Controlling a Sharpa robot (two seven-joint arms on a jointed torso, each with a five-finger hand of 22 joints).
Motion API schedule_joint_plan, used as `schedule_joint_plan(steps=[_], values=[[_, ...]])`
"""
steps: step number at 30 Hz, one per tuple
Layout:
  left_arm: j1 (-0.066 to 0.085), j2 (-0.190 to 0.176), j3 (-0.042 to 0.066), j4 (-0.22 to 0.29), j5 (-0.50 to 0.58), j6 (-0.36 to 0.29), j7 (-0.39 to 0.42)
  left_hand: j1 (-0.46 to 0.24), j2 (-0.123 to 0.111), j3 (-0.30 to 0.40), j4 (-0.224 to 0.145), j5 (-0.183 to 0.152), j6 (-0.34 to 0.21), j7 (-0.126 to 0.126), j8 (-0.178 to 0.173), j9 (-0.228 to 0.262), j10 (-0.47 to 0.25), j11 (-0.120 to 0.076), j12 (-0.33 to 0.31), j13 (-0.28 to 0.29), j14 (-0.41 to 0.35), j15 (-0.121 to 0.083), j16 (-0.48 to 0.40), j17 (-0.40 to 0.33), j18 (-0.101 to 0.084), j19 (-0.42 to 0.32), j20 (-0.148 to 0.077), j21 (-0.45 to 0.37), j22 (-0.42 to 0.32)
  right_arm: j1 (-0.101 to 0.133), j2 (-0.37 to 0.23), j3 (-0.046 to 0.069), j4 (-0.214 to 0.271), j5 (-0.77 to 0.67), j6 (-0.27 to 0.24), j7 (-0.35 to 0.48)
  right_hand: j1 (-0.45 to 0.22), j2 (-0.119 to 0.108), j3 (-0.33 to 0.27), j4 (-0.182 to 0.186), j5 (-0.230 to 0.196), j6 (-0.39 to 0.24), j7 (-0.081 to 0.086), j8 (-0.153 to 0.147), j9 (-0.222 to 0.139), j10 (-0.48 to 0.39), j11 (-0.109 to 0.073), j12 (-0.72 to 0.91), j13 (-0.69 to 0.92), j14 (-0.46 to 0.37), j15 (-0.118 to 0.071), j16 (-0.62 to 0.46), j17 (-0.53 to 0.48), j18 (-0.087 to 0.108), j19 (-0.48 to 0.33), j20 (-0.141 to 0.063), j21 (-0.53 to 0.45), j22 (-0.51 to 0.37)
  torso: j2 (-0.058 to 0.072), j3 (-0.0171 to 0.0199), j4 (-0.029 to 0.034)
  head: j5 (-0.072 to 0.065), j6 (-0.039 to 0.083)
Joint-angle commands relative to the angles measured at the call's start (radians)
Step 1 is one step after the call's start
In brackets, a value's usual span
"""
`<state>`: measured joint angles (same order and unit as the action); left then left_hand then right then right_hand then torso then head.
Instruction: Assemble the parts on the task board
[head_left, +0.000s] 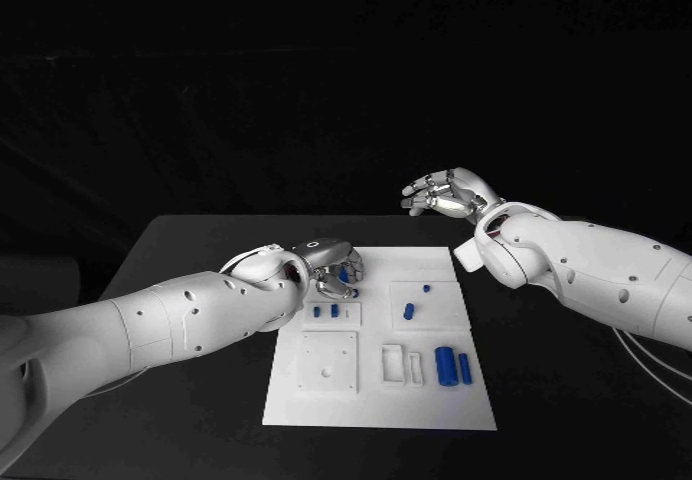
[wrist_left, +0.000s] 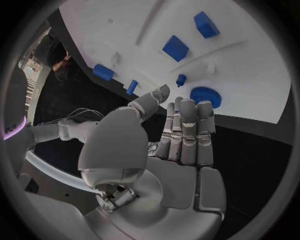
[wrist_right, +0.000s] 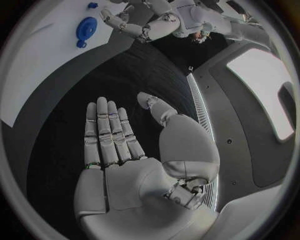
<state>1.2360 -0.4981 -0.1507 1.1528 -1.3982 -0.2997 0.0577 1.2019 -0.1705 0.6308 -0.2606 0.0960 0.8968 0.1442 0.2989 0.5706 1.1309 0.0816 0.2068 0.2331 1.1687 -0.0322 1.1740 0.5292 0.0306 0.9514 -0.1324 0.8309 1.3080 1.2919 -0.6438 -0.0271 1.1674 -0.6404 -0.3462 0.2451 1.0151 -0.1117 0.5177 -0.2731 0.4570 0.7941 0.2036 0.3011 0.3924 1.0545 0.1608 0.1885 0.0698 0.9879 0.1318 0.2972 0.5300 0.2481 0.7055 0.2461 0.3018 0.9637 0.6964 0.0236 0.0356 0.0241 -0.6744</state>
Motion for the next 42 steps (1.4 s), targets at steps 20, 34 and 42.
schedule_joint_plan(steps=[20, 34, 42], values=[[-0.028, 0.039, 0.000, -0.076, 0.009, 0.063, -0.017, -0.008, 0.016, -0.003, 0.017, -0.005, -0.021, -0.008, -0.030, -0.028, -0.037, 0.004, -0.079, -0.034, 0.004, 0.005, 0.032, 0.008, 0.067, -0.014, 0.012, 0.017, 0.020, 0.000, 0.008, 0.001, 0.001, -0.002, 0.017, 0.009, -0.002, 0.002, -0.005, -0.002, 0.006, -0.008, 0.009, 0.005, -0.002, 0.004, 0.000, -0.005, 0.000, -0.004, 0.003, -0.006, -0.001, 0.014, -0.007, -0.003, -0.004, 0.002, 0.000, 0.0002, 0.0002, 0.004, -0.003], [-0.038, 0.057, 0.000, -0.093, 0.018, 0.068, -0.017, -0.012, 0.032, -0.003, 0.018, 0.003, -0.010, -0.004, -0.027, -0.035, -0.014, 0.003, -0.084, -0.042, 0.024, 0.003, 0.053, 0.014, 0.067, -0.009, 0.006, 0.023, 0.019, 0.000, 0.011, 0.001, 0.001, -0.001, 0.020, 0.009, -0.003, 0.003, -0.005, -0.001, 0.007, -0.007, 0.009, 0.005, -0.002, 0.004, 0.000, -0.006, 0.000, -0.003, 0.003, -0.006, -0.001, 0.014, -0.007, -0.003, -0.004, 0.002, -0.001, 0.0009, 0.0008, 0.000, -0.005], [-0.038, 0.061, 0.000, -0.097, 0.018, 0.087, -0.024, -0.019, 0.042, -0.003, 0.023, 0.003, -0.006, 0.002, -0.027, -0.039, -0.003, 0.004, -0.086, -0.045, 0.029, 0.004, 0.064, 0.017, 0.067, -0.008, 0.006, 0.025, 0.019, 0.000, 0.011, 0.001, 0.002, -0.002, 0.019, 0.009, -0.003, 0.004, -0.005, -0.001, 0.007, -0.007, 0.009, 0.005, -0.002, 0.005, 0.000, -0.006, 0.000, -0.003, 0.003, -0.006, -0.001, 0.014, -0.007, -0.003, -0.004, 0.002, -0.001, 0.0010, 0.0005, 0.000, -0.005]])
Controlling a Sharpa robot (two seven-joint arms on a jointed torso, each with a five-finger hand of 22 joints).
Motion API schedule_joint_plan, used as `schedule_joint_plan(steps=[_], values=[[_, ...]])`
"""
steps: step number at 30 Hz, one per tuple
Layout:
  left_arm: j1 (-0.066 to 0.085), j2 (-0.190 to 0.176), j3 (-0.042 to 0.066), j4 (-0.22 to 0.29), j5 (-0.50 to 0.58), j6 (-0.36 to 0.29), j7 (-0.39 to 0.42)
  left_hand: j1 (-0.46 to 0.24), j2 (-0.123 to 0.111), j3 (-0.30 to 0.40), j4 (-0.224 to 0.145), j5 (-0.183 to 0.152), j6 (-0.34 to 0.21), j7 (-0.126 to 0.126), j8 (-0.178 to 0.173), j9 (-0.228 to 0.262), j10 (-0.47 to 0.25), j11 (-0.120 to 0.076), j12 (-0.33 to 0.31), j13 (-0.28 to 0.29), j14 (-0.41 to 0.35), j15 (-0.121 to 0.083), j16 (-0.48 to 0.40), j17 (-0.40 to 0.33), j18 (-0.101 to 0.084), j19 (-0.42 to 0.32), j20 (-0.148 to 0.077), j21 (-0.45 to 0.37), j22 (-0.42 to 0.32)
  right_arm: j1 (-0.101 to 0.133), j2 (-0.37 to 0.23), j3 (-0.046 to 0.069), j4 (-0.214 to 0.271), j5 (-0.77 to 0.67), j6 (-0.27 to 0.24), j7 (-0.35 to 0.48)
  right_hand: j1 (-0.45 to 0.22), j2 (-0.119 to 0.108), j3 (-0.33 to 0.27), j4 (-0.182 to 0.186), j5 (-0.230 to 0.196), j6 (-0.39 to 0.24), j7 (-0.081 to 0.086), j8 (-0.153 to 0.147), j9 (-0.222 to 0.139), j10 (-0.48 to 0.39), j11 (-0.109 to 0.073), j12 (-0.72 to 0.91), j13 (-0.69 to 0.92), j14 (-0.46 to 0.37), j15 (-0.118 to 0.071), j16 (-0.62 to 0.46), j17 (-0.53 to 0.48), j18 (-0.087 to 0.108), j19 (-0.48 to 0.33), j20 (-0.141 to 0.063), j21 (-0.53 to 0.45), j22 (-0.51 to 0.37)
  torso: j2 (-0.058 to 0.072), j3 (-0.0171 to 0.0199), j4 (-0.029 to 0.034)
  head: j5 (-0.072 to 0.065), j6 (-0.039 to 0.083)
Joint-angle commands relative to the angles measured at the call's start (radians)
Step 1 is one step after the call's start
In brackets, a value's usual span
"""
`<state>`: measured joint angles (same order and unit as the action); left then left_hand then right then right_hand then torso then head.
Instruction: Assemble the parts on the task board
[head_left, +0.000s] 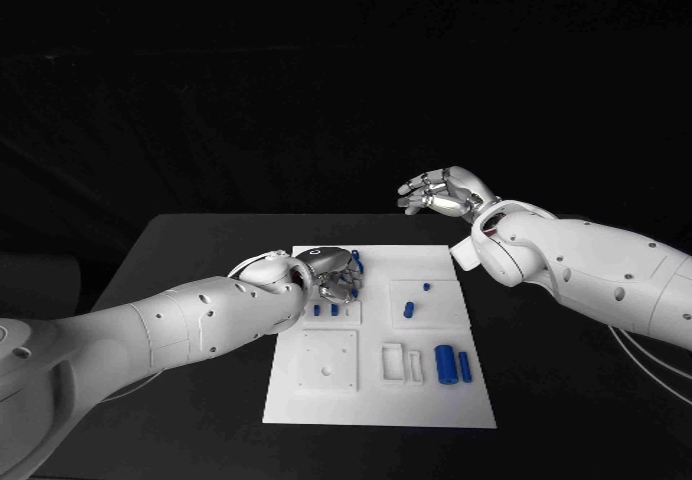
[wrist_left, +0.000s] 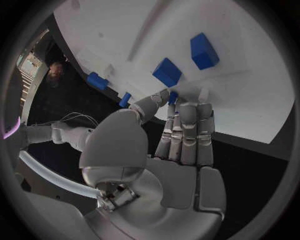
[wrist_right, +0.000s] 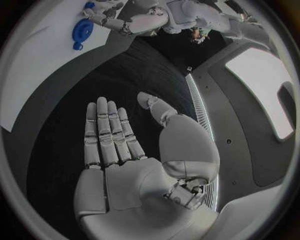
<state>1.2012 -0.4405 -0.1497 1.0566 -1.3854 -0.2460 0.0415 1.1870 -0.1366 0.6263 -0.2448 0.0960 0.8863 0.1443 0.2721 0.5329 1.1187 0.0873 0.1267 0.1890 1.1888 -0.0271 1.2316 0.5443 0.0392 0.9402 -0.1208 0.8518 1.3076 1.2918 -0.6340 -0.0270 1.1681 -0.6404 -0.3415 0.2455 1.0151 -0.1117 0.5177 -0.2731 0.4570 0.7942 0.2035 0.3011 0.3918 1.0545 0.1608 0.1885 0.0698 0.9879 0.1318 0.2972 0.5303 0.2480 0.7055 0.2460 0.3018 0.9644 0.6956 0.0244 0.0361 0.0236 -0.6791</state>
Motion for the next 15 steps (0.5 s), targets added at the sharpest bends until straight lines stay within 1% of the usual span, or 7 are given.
schedule_joint_plan(steps=[1, 5, 10, 13, 15], values=[[-0.003, 0.004, -0.002, -0.001, 0.006, 0.035, -0.008, -0.005, 0.009, 0.001, 0.008, 0.003, 0.007, 0.003, 0.001, -0.002, 0.014, -0.002, -0.005, -0.001, 0.010, -0.002, 0.010, 0.003, 0.058, 0.003, -0.006, 0.005, 0.019, 0.000, 0.001, 0.000, 0.001, -0.002, 0.014, 0.008, -0.003, 0.004, -0.005, -0.001, 0.007, -0.007, 0.009, 0.005, -0.001, 0.005, 0.000, -0.006, 0.000, -0.003, 0.003, -0.006, -0.001, 0.014, -0.007, -0.003, -0.004, 0.002, 0.000, 0.0002, 0.0002, -0.001, -0.001], [-0.003, 0.006, -0.002, -0.001, 0.005, 0.052, -0.021, -0.006, 0.014, 0.001, 0.008, 0.003, 0.018, 0.005, 0.006, -0.003, 0.031, -0.002, -0.001, -0.001, 0.013, -0.002, 0.021, 0.006, 0.058, 0.003, -0.006, 0.006, 0.019, 0.000, 0.001, 0.000, 0.001, -0.002, 0.015, 0.008, -0.003, 0.004, -0.005, -0.001, 0.007, -0.007, 0.009, 0.006, -0.002, 0.005, 0.000, -0.006, 0.000, -0.003, 0.003, -0.006, -0.001, 0.014, -0.007, -0.003, -0.004, 0.002, 0.000, 0.0002, 0.0009, -0.001, -0.001], [-0.003, 0.007, -0.002, -0.005, -0.005, 0.070, -0.041, -0.009, 0.026, 0.001, 0.009, 0.003, 0.035, -0.001, 0.013, -0.006, 0.055, -0.004, 0.003, -0.001, 0.021, -0.004, 0.042, 0.013, 0.060, 0.007, -0.007, 0.009, 0.018, 0.000, 0.001, 0.000, 0.000, -0.002, 0.015, 0.008, -0.004, 0.004, -0.005, -0.001, 0.007, -0.007, 0.009, 0.006, -0.002, 0.005, 0.000, -0.007, 0.000, -0.003, 0.003, -0.006, -0.001, 0.014, -0.007, -0.003, -0.004, 0.002, 0.000, -0.0002, 0.0006, -0.002, -0.001], [-0.003, 0.013, -0.002, -0.016, -0.036, 0.047, -0.048, -0.003, 0.031, 0.006, 0.005, 0.008, 0.039, -0.003, 0.014, -0.006, 0.061, -0.006, 0.003, -0.002, 0.022, -0.005, 0.045, 0.013, 0.061, 0.009, -0.008, 0.010, 0.018, 0.000, 0.000, 0.000, 0.000, -0.002, 0.015, 0.008, -0.004, 0.004, -0.006, -0.001, 0.007, -0.007, 0.009, 0.006, -0.002, 0.005, 0.000, -0.007, 0.000, -0.003, 0.003, -0.006, -0.001, 0.014, -0.007, -0.003, -0.004, 0.002, 0.000, -0.0001, 0.0005, -0.001, -0.002], [-0.003, 0.020, -0.005, -0.025, -0.056, 0.047, -0.054, 0.002, 0.038, 0.011, 0.003, 0.016, 0.043, -0.005, 0.016, -0.007, 0.067, -0.007, 0.004, -0.002, 0.019, -0.007, 0.045, 0.012, 0.061, 0.009, -0.009, 0.010, 0.018, 0.000, 0.002, 0.000, -0.001, -0.002, 0.015, 0.008, -0.004, 0.004, -0.006, -0.001, 0.007, -0.007, 0.009, 0.006, -0.002, 0.005, 0.000, -0.007, 0.000, -0.003, 0.003, -0.006, -0.001, 0.014, -0.007, -0.003, -0.004, 0.002, 0.000, -0.0001, 0.0014, -0.001, -0.003]])
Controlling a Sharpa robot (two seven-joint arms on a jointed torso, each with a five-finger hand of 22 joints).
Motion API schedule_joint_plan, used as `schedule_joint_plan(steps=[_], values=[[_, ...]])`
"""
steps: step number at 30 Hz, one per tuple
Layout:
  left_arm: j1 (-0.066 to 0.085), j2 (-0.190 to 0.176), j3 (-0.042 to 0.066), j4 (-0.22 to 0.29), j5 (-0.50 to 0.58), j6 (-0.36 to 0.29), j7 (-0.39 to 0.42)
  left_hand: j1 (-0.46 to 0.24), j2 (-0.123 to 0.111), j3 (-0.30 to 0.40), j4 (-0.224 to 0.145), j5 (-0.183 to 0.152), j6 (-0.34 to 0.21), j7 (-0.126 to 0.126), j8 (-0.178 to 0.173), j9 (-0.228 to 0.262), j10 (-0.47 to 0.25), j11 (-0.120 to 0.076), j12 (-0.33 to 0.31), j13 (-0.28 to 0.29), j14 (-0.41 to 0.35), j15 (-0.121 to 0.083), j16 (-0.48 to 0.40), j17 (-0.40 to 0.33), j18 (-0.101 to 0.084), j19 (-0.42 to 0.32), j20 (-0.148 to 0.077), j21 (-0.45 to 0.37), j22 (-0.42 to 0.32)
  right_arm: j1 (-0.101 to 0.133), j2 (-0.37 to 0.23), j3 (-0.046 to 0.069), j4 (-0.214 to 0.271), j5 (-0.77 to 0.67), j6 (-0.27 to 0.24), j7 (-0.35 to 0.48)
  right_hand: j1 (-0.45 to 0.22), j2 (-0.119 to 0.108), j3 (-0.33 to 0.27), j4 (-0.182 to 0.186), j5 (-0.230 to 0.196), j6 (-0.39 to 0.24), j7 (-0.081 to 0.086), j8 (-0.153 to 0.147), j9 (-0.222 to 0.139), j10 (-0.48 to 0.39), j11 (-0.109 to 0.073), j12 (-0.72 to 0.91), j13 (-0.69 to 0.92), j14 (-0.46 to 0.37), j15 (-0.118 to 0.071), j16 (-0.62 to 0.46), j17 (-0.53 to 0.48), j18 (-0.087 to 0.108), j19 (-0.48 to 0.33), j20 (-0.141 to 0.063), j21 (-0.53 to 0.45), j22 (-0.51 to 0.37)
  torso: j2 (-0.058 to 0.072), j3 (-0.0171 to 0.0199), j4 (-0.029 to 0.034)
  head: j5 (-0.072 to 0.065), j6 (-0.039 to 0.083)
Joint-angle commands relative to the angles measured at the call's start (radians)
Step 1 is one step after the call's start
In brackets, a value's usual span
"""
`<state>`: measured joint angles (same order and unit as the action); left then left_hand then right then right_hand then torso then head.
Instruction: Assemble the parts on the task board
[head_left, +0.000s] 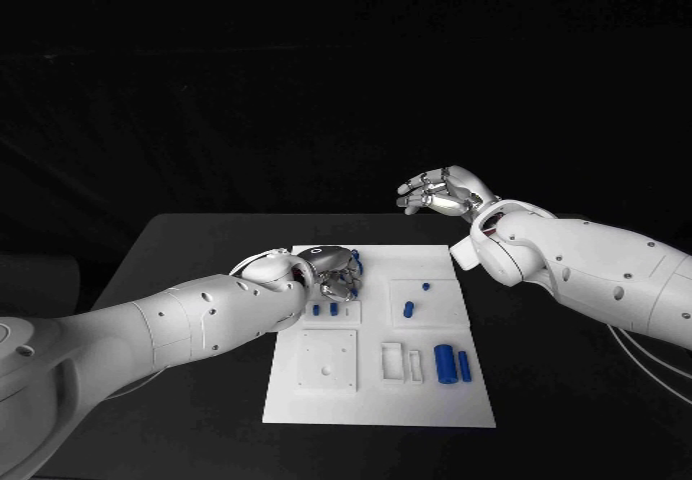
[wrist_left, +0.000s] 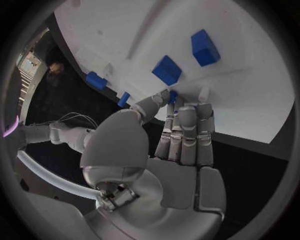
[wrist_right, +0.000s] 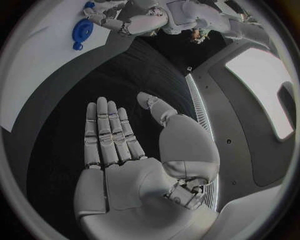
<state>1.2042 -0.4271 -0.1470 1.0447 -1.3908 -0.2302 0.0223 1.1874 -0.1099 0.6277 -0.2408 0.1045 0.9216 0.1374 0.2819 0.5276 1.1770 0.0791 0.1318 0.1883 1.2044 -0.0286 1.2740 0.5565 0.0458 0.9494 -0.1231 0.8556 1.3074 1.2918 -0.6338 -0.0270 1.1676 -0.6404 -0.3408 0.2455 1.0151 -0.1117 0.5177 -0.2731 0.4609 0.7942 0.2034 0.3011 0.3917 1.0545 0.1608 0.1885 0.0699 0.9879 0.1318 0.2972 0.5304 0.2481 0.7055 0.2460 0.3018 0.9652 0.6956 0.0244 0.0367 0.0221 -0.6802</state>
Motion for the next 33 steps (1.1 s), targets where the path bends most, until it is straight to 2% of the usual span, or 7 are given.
schedule_joint_plan(steps=[1, 2, 3, 9, 19, 22, 33], values=[[-0.006, 0.008, -0.013, -0.015, -0.051, 0.029, -0.038, 0.004, 0.014, 0.013, -0.002, 0.011, 0.009, 0.002, 0.006, -0.003, 0.010, 0.001, -0.002, -0.002, 0.001, -0.005, 0.000, -0.001, 0.054, 0.000, -0.007, 0.006, 0.017, 0.000, 0.003, 0.000, -0.001, -0.002, 0.014, 0.008, -0.004, 0.004, -0.006, -0.001, 0.003, -0.007, 0.009, 0.006, -0.002, 0.005, 0.000, -0.007, 0.000, -0.003, 0.003, -0.006, -0.002, 0.014, -0.007, -0.003, -0.004, 0.001, 0.000, 0.0000, 0.0009, 0.001, -0.002], [-0.006, 0.008, -0.023, -0.014, -0.058, 0.030, -0.040, 0.006, 0.019, 0.017, -0.002, 0.013, 0.013, 0.001, 0.008, -0.003, 0.014, 0.000, -0.001, -0.002, 0.000, -0.006, 0.000, -0.002, 0.054, 0.000, -0.007, 0.006, 0.017, 0.000, 0.004, 0.000, -0.001, -0.002, 0.014, 0.008, -0.004, 0.004, -0.006, -0.001, 0.003, -0.007, 0.009, 0.006, -0.002, 0.005, 0.000, -0.007, 0.000, -0.003, 0.003, -0.006, -0.002, 0.014, -0.007, -0.003, -0.004, 0.001, 0.000, 0.0001, 0.0008, 0.001, -0.002], [-0.006, 0.009, -0.027, -0.014, -0.065, 0.031, -0.041, 0.007, 0.021, 0.018, -0.002, 0.013, 0.016, 0.000, 0.009, -0.003, 0.017, -0.001, -0.001, -0.002, 0.001, -0.007, 0.000, -0.003, 0.054, 0.000, -0.007, 0.006, 0.017, 0.000, 0.004, 0.000, -0.001, -0.002, 0.014, 0.008, -0.004, 0.004, -0.006, -0.001, 0.003, -0.007, 0.009, 0.006, -0.002, 0.005, 0.000, -0.007, 0.000, -0.003, 0.003, -0.006, -0.002, 0.014, -0.007, -0.003, -0.004, 0.001, 0.000, 0.0002, 0.0006, 0.002, -0.002], [-0.006, 0.017, -0.035, -0.015, -0.083, 0.022, -0.033, 0.008, 0.025, 0.022, -0.004, 0.012, 0.026, -0.004, 0.013, -0.004, 0.028, -0.004, 0.000, -0.003, 0.006, -0.010, 0.003, -0.004, 0.053, 0.003, -0.009, 0.006, 0.016, 0.000, 0.005, 0.000, -0.002, -0.002, 0.014, 0.008, -0.004, 0.004, -0.006, -0.001, 0.004, -0.007, 0.009, 0.006, -0.002, 0.006, 0.000, -0.007, 0.000, -0.003, 0.003, -0.006, -0.002, 0.014, -0.007, -0.003, -0.004, 0.001, 0.001, -0.0006, -0.0010, 0.002, -0.006], [-0.006, 0.013, -0.036, -0.008, -0.083, 0.013, -0.029, 0.002, 0.030, 0.026, -0.003, 0.011, 0.052, -0.012, 0.023, -0.005, 0.053, -0.012, 0.000, -0.005, 0.029, -0.018, 0.007, -0.009, 0.052, 0.013, -0.016, 0.006, 0.013, 0.000, 0.005, 0.000, -0.002, -0.002, 0.014, 0.008, -0.005, 0.005, -0.006, -0.001, 0.004, -0.007, 0.009, 0.006, -0.002, 0.006, -0.001, -0.007, 0.000, -0.003, 0.003, -0.006, -0.002, 0.014, -0.007, -0.003, -0.005, 0.002, 0.000, 0.0009, -0.0009, 0.002, -0.007], [-0.006, 0.013, -0.036, -0.006, -0.083, 0.013, -0.029, 0.001, 0.032, 0.026, -0.003, 0.011, 0.058, -0.015, 0.026, -0.006, 0.062, -0.014, 0.001, -0.005, 0.032, -0.020, 0.007, -0.011, 0.052, 0.016, -0.017, 0.006, 0.013, 0.000, 0.005, 0.000, -0.001, -0.002, 0.013, 0.009, -0.005, 0.005, -0.006, -0.001, 0.004, -0.007, 0.009, 0.006, -0.002, 0.006, -0.001, -0.008, 0.000, -0.003, 0.003, -0.006, -0.002, 0.014, -0.007, -0.003, -0.005, 0.002, 0.000, -0.0003, -0.0005, 0.001, -0.007], [-0.006, -0.003, -0.035, 0.010, -0.068, -0.034, -0.012, -0.009, 0.052, 0.029, 0.005, 0.011, 0.084, -0.024, 0.037, -0.004, 0.091, -0.025, 0.004, -0.004, 0.042, -0.031, 0.007, -0.016, 0.049, 0.024, -0.024, 0.004, 0.011, 0.000, 0.005, 0.000, -0.001, -0.002, 0.014, 0.009, -0.005, 0.005, -0.006, -0.001, 0.004, -0.007, 0.009, 0.006, -0.002, 0.006, -0.001, -0.008, 0.000, -0.003, 0.003, -0.006, -0.002, 0.014, -0.007, -0.003, -0.005, 0.002, 0.001, -0.0009, -0.0004, 0.001, -0.008]])
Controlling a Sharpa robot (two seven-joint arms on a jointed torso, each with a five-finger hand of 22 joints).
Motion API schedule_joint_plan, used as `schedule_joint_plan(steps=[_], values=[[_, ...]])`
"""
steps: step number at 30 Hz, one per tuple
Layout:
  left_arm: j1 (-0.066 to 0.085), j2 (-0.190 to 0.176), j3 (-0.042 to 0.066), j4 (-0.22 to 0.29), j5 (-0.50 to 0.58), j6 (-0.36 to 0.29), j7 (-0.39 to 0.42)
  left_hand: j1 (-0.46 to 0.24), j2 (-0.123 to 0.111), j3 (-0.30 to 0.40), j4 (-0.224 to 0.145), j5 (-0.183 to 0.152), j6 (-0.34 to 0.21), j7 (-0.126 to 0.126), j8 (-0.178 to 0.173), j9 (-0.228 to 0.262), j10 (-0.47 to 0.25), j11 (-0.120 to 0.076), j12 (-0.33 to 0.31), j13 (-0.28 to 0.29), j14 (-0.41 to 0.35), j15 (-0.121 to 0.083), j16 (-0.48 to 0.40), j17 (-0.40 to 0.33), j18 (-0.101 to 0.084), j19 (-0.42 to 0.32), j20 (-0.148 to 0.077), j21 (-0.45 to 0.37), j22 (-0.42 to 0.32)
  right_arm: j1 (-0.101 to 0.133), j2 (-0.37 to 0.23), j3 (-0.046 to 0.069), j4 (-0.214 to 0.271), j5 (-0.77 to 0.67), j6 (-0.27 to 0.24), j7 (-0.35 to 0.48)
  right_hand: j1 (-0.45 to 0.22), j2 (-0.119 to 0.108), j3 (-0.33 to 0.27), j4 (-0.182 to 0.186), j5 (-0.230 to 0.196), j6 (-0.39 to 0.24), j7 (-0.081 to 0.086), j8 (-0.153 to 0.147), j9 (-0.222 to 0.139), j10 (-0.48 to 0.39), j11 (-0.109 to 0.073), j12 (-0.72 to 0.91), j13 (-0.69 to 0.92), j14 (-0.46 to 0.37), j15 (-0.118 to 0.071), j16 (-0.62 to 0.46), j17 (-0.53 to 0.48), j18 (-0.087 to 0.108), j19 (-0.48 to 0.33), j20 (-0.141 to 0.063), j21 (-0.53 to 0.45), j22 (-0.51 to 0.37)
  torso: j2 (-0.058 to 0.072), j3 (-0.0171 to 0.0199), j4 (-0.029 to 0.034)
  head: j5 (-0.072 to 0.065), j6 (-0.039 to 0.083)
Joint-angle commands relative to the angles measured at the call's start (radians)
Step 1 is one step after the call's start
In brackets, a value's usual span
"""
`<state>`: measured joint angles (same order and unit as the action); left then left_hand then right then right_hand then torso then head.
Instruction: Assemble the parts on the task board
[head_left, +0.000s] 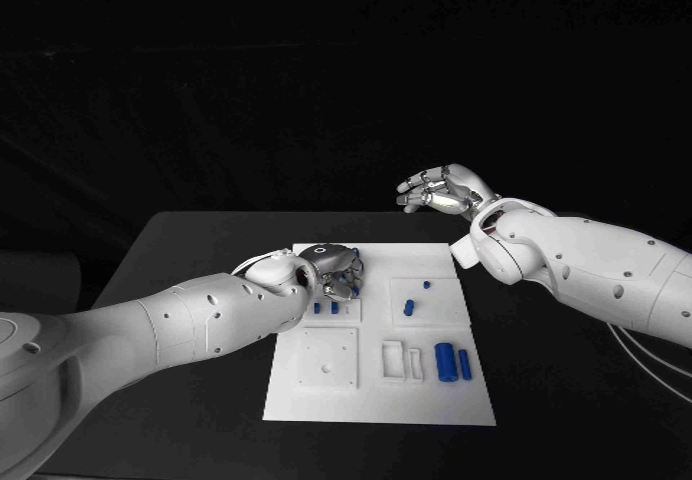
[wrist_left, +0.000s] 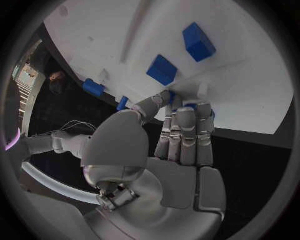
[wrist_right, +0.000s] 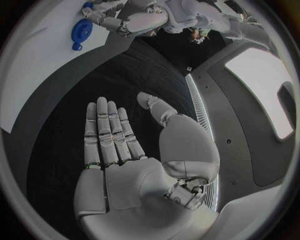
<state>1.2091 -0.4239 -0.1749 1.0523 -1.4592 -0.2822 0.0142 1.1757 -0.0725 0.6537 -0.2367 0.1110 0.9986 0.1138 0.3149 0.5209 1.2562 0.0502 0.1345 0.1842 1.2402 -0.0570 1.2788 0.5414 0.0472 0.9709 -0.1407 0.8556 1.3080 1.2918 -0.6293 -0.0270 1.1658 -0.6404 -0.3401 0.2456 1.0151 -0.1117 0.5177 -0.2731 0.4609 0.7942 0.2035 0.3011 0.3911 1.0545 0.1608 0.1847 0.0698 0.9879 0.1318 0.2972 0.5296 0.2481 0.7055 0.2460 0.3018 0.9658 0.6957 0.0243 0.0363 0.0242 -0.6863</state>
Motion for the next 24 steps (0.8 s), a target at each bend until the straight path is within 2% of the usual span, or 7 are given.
schedule_joint_plan(steps=[1, 4, 8, 15, 19, 22, 24], values=[[-0.011, -0.009, -0.007, 0.004, 0.001, 0.013, -0.003, 0.002, 0.015, 0.003, 0.001, 0.004, 0.008, -0.001, 0.004, 0.003, 0.013, 0.004, 0.001, 0.000, 0.007, -0.003, 0.002, -0.001, 0.047, 0.003, -0.007, 0.004, 0.010, 0.000, 0.001, 0.000, 0.000, -0.002, 0.013, 0.009, -0.005, 0.005, -0.006, -0.001, 0.004, -0.007, 0.009, 0.006, -0.001, 0.006, -0.001, -0.004, 0.000, -0.003, 0.003, -0.006, -0.001, 0.014, -0.007, -0.003, -0.005, 0.001, 0.001, -0.0010, -0.0007, -0.002, -0.001], [-0.010, -0.020, -0.007, 0.011, 0.004, 0.019, -0.007, 0.001, 0.016, 0.004, 0.002, 0.003, 0.010, -0.002, 0.005, 0.003, 0.016, 0.003, 0.001, 0.000, 0.009, -0.004, 0.003, -0.002, 0.047, 0.005, -0.008, 0.004, 0.010, 0.000, -0.003, 0.000, 0.002, -0.002, 0.011, 0.009, -0.005, 0.005, -0.006, -0.001, 0.004, -0.007, 0.009, 0.006, -0.001, 0.006, -0.001, -0.004, 0.000, -0.003, 0.003, -0.006, -0.001, 0.014, -0.007, -0.003, -0.005, 0.001, 0.001, -0.0012, -0.0027, -0.004, -0.002], [-0.010, -0.038, -0.005, 0.023, 0.006, 0.005, -0.006, -0.001, 0.016, 0.005, 0.002, 0.003, 0.012, -0.003, 0.005, 0.003, 0.019, 0.001, 0.000, -0.001, 0.010, -0.005, 0.004, -0.002, 0.046, 0.006, -0.009, 0.004, 0.010, 0.000, -0.005, 0.000, 0.002, -0.002, 0.011, 0.009, -0.005, 0.005, -0.006, -0.001, 0.004, -0.007, 0.008, 0.006, -0.001, 0.007, -0.001, -0.004, 0.000, -0.003, 0.003, -0.006, -0.001, 0.014, -0.007, -0.003, -0.005, 0.001, 0.000, -0.0009, -0.0006, -0.009, -0.004], [-0.007, -0.055, 0.005, 0.047, 0.034, -0.018, -0.007, -0.003, 0.018, 0.006, 0.003, 0.002, 0.015, -0.004, 0.006, 0.003, 0.023, 0.000, 0.000, -0.001, 0.010, -0.006, 0.004, -0.003, 0.045, 0.006, -0.010, 0.003, 0.010, 0.000, -0.009, 0.000, 0.010, -0.002, 0.011, 0.008, -0.005, 0.005, -0.007, -0.001, 0.005, -0.007, 0.008, 0.006, -0.002, 0.007, -0.001, -0.005, 0.000, -0.003, 0.003, -0.006, -0.001, 0.014, -0.007, -0.003, -0.005, 0.002, 0.000, -0.0009, 0.0026, -0.011, -0.004], [-0.007, -0.063, 0.020, 0.058, 0.049, -0.035, -0.001, -0.004, 0.019, 0.007, 0.003, 0.001, 0.015, -0.004, 0.006, 0.003, 0.024, 0.000, -0.001, -0.001, 0.010, -0.006, 0.003, -0.003, 0.045, 0.006, -0.011, 0.003, 0.010, 0.000, -0.010, 0.000, 0.012, -0.002, 0.011, 0.008, -0.005, 0.005, -0.007, -0.001, 0.005, -0.007, 0.008, 0.007, -0.002, 0.007, -0.001, -0.005, 0.000, -0.003, 0.003, -0.006, -0.001, 0.014, -0.007, -0.003, -0.005, 0.002, 0.001, -0.0005, 0.0014, -0.010, -0.003], [-0.007, -0.067, 0.040, 0.062, 0.062, -0.044, 0.003, -0.004, 0.019, 0.007, 0.003, 0.001, 0.015, -0.004, 0.006, 0.003, 0.024, 0.000, -0.001, -0.001, 0.010, -0.006, 0.003, -0.003, 0.045, 0.007, -0.011, 0.003, 0.010, 0.000, -0.012, 0.000, 0.012, -0.002, 0.011, 0.008, -0.005, 0.005, -0.007, -0.001, 0.005, -0.007, 0.008, 0.007, -0.002, 0.007, -0.001, -0.005, 0.000, -0.003, 0.003, -0.006, -0.001, 0.014, -0.007, -0.003, -0.005, 0.002, 0.001, -0.0011, 0.0003, -0.010, -0.004], [-0.006, -0.073, 0.044, 0.065, 0.066, -0.055, 0.009, -0.004, 0.019, 0.007, 0.003, 0.001, 0.016, -0.004, 0.006, 0.003, 0.025, 0.000, -0.001, -0.002, 0.010, -0.006, 0.003, -0.003, 0.045, 0.007, -0.011, 0.003, 0.010, 0.000, -0.014, 0.000, 0.012, -0.002, 0.010, 0.008, -0.005, 0.005, -0.007, -0.001, 0.005, -0.007, 0.008, 0.007, -0.002, 0.007, -0.001, -0.005, 0.000, -0.003, 0.003, -0.006, -0.001, 0.014, -0.007, -0.003, -0.005, 0.002, -0.001, -0.0012, 0.0010, -0.013, -0.006]])
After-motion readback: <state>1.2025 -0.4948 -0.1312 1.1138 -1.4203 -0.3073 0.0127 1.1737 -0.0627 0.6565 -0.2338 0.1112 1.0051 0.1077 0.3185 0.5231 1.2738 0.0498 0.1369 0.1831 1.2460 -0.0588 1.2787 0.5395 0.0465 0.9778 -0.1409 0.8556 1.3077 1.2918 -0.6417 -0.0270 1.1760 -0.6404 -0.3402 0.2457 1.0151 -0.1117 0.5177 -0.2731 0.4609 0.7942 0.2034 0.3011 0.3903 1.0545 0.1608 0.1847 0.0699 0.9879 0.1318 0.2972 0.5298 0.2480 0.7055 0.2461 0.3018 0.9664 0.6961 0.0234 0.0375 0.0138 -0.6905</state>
